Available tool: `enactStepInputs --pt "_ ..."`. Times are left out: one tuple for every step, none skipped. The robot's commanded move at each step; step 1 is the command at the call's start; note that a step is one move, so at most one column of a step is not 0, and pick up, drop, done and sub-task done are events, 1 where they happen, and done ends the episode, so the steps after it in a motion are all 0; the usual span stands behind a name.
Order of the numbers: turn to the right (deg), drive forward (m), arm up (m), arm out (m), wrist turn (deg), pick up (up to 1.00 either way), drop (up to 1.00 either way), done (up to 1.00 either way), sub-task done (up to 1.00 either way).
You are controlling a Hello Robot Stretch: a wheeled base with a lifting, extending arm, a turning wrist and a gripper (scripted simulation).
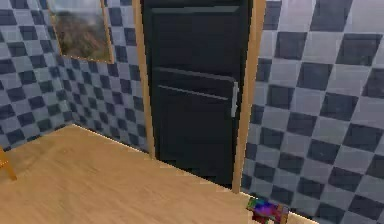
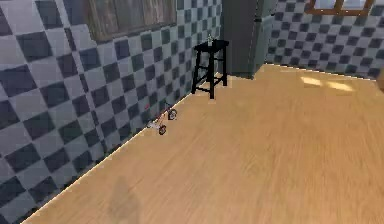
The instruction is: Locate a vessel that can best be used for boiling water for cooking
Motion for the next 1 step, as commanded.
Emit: enactStepInputs --pt "45.0 0.0 0.0 0.0 0.0 0.0 0.0 0.0 0.0"
